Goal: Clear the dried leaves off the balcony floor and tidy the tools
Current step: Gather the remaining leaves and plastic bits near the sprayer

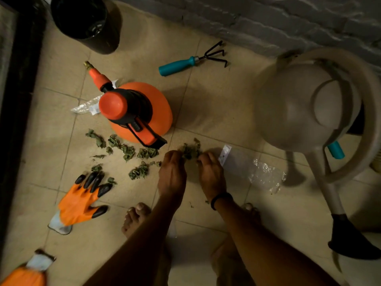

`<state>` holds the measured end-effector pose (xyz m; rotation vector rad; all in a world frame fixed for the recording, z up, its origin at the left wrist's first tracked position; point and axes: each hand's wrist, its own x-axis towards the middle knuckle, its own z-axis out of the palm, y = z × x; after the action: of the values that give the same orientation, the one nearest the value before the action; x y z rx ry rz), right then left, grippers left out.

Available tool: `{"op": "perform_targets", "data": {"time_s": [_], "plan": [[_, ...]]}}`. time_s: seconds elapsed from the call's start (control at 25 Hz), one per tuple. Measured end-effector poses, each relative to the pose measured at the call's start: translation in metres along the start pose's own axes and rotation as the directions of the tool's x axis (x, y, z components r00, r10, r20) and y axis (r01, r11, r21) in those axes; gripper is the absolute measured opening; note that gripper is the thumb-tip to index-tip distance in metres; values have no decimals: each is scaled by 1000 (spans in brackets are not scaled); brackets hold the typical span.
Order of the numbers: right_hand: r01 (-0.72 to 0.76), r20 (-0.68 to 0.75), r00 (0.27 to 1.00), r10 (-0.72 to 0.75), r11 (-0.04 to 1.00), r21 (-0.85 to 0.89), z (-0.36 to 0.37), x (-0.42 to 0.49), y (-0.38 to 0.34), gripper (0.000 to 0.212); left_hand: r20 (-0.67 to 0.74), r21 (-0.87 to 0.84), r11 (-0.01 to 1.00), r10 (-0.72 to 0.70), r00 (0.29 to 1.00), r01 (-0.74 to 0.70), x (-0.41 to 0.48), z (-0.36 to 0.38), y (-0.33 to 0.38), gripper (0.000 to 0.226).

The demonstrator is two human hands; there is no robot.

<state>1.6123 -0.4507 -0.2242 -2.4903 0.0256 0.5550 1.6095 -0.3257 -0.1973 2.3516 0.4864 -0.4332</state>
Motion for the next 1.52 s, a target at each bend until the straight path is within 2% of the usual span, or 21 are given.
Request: {"op": "perform_targets", "data": {"time_s": [0.12,0.24,0.32,0.4,0.48,0.68,0.76,0.84,0.92,1.0,1.04,1.12,1.24,1.32,1.44,1.52], "plan": [[-79,-125,988,93,990,117,-1,-8,-8,14,111,25,1000,3,994,-6,13,4,4,38],[-205,-40,974,223,943,261,-12,-13,-13,43,188,171,979,75,979,-108,19,6,2,45],[-193,2,980,200,942,275,-15,-7,-11,61,228,263,952,99,969,-159,24,7,-2,40],[-104,-20,994,110,977,186,-13,6,-7,67,247,275,946,105,963,-173,28,4,-3,31],[-26,-9,1000,28,994,108,-7,19,-6,61,216,189,970,109,970,-151,30,-2,-3,26],[49,17,999,-48,996,-79,10,30,-2,33,-64,75,991,115,991,-111,15,-15,-21,25],[-18,-28,999,16,998,-66,9,28,-10,23,-107,59,997,58,993,-52,3,-22,-32,24],[-166,-31,985,169,982,86,-1,24,-20,18,-110,24,1000,-11,994,14,-10,-30,-37,23],[-364,58,931,361,896,253,-10,11,-30,15,-113,11,997,-69,991,71,-24,-43,-34,22],[-504,132,860,493,779,373,-18,-11,-43,9,-129,10,994,-109,986,111,-37,-60,-24,18],[-548,154,829,537,725,418,-26,-23,-53,6,-141,-3,992,-126,982,127,-45,-75,-15,17],[-608,199,777,597,632,480,-49,-48,-79,15,-140,-79,980,-194,971,184,-60,-103,4,16],[-640,230,736,637,543,543,-99,-81,-131,18,-108,-207,926,-343,933,316,-93,-156,27,24],[-645,252,733,632,529,551,-144,-105,-180,10,-96,-231,894,-413,906,383,-125,-207,50,28],[-653,334,739,585,502,566,-231,-157,-272,11,-137,-270,859,-481,866,435,-198,-316,107,21],[-635,370,766,526,531,561,-284,-197,-328,8,-161,-336,819,-536,829,464,-257,-380,139,36]]}}
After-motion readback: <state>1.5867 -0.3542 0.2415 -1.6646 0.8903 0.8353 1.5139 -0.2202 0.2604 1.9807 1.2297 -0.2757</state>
